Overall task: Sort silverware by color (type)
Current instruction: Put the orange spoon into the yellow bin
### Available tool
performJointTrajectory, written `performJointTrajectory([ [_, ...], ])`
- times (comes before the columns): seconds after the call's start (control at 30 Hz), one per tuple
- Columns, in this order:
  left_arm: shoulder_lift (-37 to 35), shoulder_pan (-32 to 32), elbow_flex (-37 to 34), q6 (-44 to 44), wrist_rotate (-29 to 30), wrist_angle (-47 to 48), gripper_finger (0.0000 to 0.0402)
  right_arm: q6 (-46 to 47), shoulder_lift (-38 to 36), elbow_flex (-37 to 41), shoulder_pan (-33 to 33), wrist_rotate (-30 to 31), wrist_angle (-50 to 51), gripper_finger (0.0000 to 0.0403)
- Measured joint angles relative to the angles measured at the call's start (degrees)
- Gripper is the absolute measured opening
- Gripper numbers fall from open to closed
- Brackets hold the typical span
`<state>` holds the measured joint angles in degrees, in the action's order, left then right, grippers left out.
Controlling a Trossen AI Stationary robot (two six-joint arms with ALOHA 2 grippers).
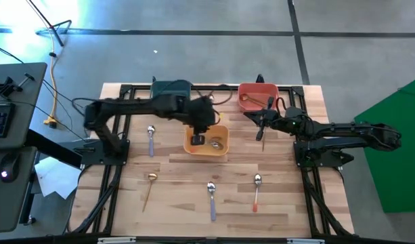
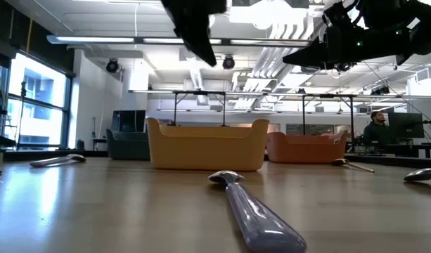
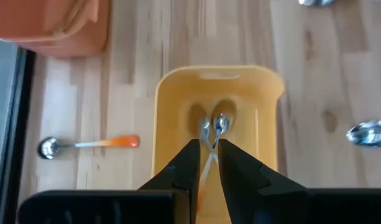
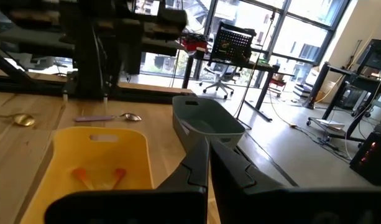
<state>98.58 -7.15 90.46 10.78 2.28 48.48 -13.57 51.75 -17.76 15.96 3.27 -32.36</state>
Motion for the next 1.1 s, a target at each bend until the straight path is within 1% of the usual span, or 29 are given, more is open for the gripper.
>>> performJointTrajectory([
  [0.1,-5.9,0.4,-7.5,-1.4,0.0,-7.1,0.0035,-0.3,0.0,0.0,0.0,0.0,0.1,0.0000],
  [0.3,-18.3,0.6,-27.0,-4.5,0.0,-24.5,0.0019,-0.2,0.0,0.0,0.0,0.0,0.4,0.0000],
  [0.47,-27.2,0.6,-42.9,-6.2,0.0,-41.0,0.0017,1.0,0.0,0.0,0.0,0.0,0.7,0.0000],
  [0.6,-32.6,0.6,-54.4,-6.3,-0.1,-55.5,0.0017,2.1,0.0,-0.1,0.0,0.0,2.3,0.0000],
  [0.73,-35.7,0.6,-64.1,-6.5,0.0,-68.9,0.0017,4.9,0.0,-1.8,0.0,1.2,10.2,0.0000],
  [0.87,-36.7,0.5,-71.2,-6.7,-0.1,-80.5,0.0017,7.7,0.0,-3.6,-2.4,8.3,17.4,0.0000],
  [1.0,-37.0,0.4,-76.0,-6.8,-0.1,-87.9,0.0017,11.6,0.0,-4.0,-6.7,13.4,20.6,0.0000],
  [1.1,-37.0,0.4,-77.9,-7.8,-0.1,-90.8,0.0017,18.4,0.0,-4.0,-10.7,15.0,23.8,0.0000],
])
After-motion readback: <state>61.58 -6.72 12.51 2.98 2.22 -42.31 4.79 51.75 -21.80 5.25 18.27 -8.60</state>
